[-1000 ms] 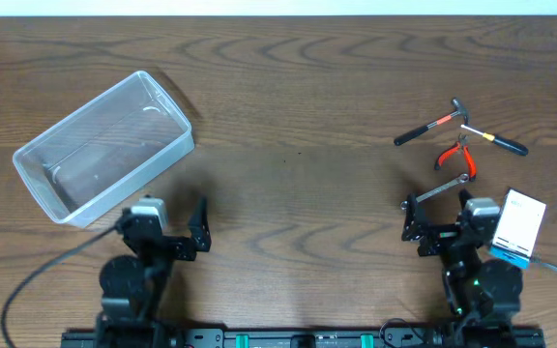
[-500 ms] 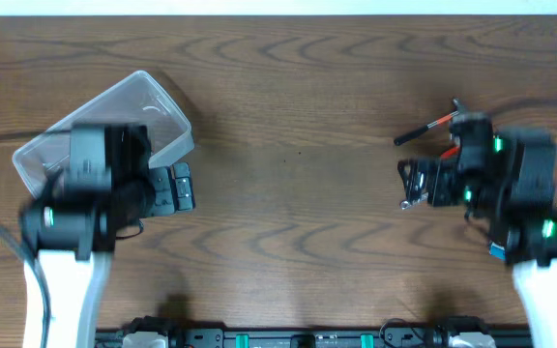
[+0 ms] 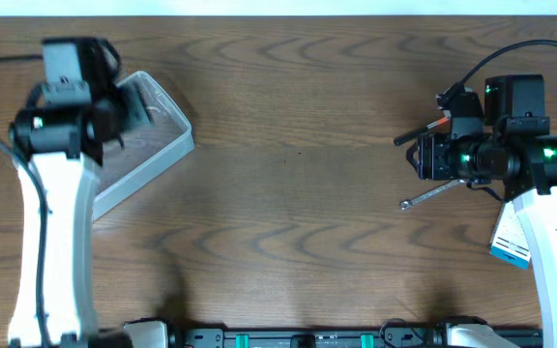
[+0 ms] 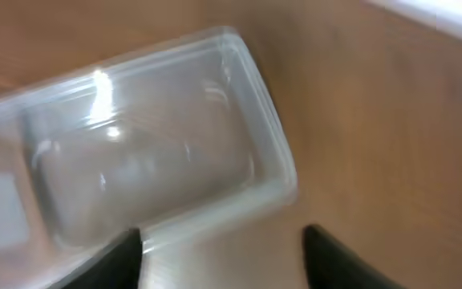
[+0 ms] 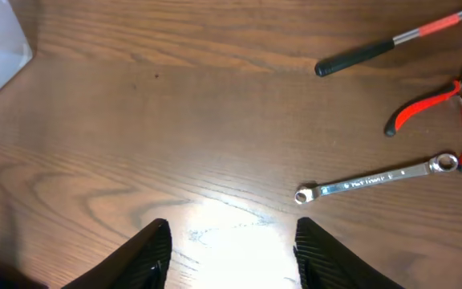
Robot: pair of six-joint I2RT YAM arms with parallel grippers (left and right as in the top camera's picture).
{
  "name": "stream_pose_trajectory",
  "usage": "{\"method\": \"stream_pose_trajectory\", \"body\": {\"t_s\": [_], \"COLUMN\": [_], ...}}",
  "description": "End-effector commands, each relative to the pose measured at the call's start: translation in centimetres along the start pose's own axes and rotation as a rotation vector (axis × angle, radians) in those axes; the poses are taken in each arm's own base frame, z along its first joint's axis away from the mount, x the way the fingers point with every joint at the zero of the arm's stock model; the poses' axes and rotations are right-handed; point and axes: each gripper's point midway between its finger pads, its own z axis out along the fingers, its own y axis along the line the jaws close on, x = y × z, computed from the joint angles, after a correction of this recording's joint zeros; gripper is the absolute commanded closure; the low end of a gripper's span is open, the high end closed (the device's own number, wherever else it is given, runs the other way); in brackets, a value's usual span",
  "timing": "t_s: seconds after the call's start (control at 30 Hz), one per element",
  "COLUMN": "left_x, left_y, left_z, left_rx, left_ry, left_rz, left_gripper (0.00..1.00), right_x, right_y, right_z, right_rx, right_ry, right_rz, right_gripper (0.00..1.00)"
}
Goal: Pack container
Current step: 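Reach the left gripper to the clear container's near rim and grasp it, then drag the clear container with the left gripper toward table center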
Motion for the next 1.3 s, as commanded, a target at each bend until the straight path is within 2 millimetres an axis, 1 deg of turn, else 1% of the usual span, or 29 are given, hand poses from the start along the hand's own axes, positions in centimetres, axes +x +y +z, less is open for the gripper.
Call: {"method": "stream_pose_trajectory", "body": {"t_s": [0.0, 0.03, 0.07, 0.1, 0.2, 0.3, 0.4, 0.5, 0.6, 0.7, 0.77, 0.8, 0.83, 0.9, 1.0, 1.07, 1.13, 1.2, 1.27], "left_x": [-1.6, -1.8, -1.7, -1.5, 0.1, 2.9, 5.7, 8.0, 9.5, 11.6, 13.9, 14.8, 16.3, 18.5, 21.9, 23.5, 24.0, 23.3, 21.0], "left_y": [1.8, 1.8, 1.8, 1.7, 1.6, 1.2, -0.9, -3.3, -6.2, -10.0, -12.5, -13.3, -14.4, -15.9, -18.3, -19.1, -18.8, -17.9, -16.0], "left_z": [3.4, 4.6, 6.1, 7.4, 11.6, 15.4, 18.0, 19.2, 19.0, 17.7, 16.4, 15.9, 15.1, 14.0, 11.9, 11.0, 10.8, 10.8, 10.9], "left_rx": [-0.068, -0.070, -0.075, -0.079, -0.106, -0.118, -0.039, 0.046, 0.132, 0.243, 0.301, 0.312, 0.320, 0.324, 0.366, 0.375, 0.329, 0.271, 0.178], "left_ry": [-0.016, -0.013, -0.001, 0.013, 0.084, 0.191, 0.316, 0.410, 0.453, 0.511, 0.576, 0.601, 0.640, 0.688, 0.742, 0.755, 0.748, 0.716, 0.643], "left_rz": [-0.162, -0.185, -0.208, -0.227, -0.277, -0.324, -0.326, -0.291, -0.160, -0.026, 0.043, 0.065, 0.097, 0.156, 0.328, 0.430, 0.474, 0.491, 0.498], "left_gripper": [0.76, 0.81, 0.89, 0.94, 0.94, 0.94, 0.94, 0.94, 0.94, 0.94, 0.94, 0.94, 0.94, 0.94, 0.94, 0.93, 0.91, 0.90, 0.90], "right_x": [-0.2, 0.0, 0.1, 0.2, 0.4, 0.4, 0.3, 0.1, 0.0, 0.0, -0.1, -0.2, -0.2, -0.4, -0.5, -0.6, -0.6, -0.6, -0.5], "right_y": [0.2, 0.2, 0.2, 0.2, 0.2, 0.2, 0.2, 0.3, 0.3, 0.3, 0.3, 0.3, 0.3, 0.3, 0.3, 0.3, 0.3, 0.3, 0.3], "right_z": [-0.6, -0.6, -0.6, -0.6, -0.6, -0.7, -0.7, -0.7, -0.7, -0.7, -0.7, -0.7, -0.7, -0.7, -0.7, -0.7, -0.7, -0.7, -0.7], "right_rx": [-0.009, -0.009, -0.009, -0.009, -0.008, -0.009, -0.009, -0.009, -0.009, -0.009, -0.009, -0.009, -0.009, -0.009, -0.009, -0.009, -0.009, -0.009, -0.009], "right_ry": [-0.008, -0.001, 0.004, 0.007, 0.013, 0.012, 0.010, 0.002, -0.002, -0.004, -0.008, -0.009, -0.012, -0.017, -0.024, -0.026, -0.028, -0.027, -0.024], "right_rz": [-0.017, -0.015, -0.013, -0.012, -0.011, -0.011, -0.011, -0.014, -0.015, -0.016, -0.017, -0.018, -0.019, -0.020, -0.022, -0.024, -0.024, -0.025, -0.026], "right_gripper": [0.49, 0.49, 0.49, 0.49, 0.48, 0.48, 0.48, 0.48, 0.47, 0.47, 0.47, 0.47, 0.47, 0.47, 0.47, 0.47, 0.47, 0.46, 0.46]}}
